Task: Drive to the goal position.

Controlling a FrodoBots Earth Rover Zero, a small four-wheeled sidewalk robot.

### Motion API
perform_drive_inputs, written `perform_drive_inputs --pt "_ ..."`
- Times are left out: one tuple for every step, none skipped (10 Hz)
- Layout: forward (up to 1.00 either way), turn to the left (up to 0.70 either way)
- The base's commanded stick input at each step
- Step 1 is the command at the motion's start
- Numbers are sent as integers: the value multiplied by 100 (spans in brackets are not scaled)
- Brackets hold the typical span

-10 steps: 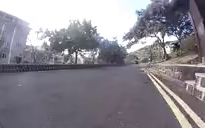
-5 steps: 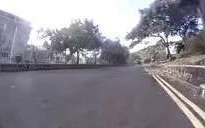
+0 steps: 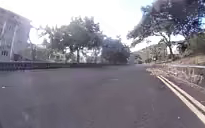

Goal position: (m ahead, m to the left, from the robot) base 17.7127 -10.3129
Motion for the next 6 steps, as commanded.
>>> perform_drive_inputs --pt "70 0" --pt "70 0" --pt "70 0" --pt "70 0" --pt "70 0" --pt "70 0"
